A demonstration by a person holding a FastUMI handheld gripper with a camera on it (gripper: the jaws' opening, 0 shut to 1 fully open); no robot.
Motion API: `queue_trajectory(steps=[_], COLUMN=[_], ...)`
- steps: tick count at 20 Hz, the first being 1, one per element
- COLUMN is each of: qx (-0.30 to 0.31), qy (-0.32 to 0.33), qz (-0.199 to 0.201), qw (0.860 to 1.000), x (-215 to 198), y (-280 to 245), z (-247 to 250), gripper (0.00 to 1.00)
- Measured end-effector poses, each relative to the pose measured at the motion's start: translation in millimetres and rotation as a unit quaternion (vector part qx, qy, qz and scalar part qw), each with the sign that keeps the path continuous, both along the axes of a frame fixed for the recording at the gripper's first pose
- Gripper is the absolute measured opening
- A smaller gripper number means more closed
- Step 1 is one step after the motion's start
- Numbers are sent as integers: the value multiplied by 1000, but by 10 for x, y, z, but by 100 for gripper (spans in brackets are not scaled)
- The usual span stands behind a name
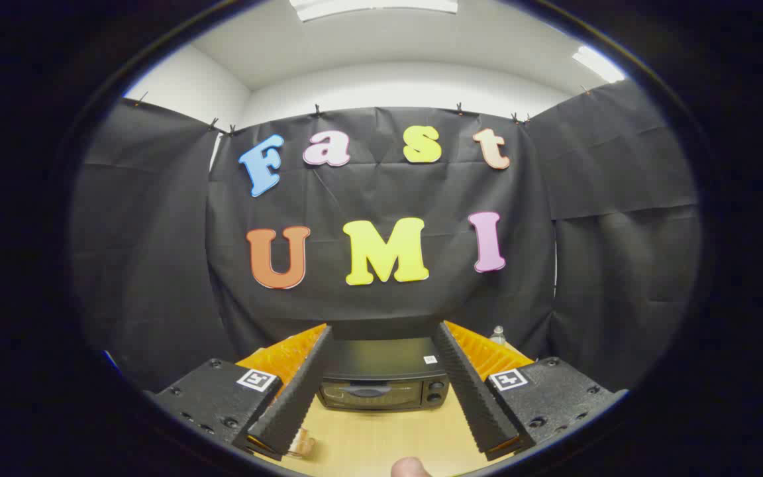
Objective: Open the toaster oven, put the food inside, and close the toaster oven door.
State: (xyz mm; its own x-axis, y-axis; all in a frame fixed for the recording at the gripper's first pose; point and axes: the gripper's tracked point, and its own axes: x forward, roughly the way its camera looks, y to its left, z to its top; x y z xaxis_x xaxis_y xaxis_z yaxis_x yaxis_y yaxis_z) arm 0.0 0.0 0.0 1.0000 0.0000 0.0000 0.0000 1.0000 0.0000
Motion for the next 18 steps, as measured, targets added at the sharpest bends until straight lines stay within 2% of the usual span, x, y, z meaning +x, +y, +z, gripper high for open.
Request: queue_trajectory(steps=[18], qx=[3], qy=[7], qz=[-10], qw=[1000], x=[117], y=[-54], z=[-15], gripper=[100])
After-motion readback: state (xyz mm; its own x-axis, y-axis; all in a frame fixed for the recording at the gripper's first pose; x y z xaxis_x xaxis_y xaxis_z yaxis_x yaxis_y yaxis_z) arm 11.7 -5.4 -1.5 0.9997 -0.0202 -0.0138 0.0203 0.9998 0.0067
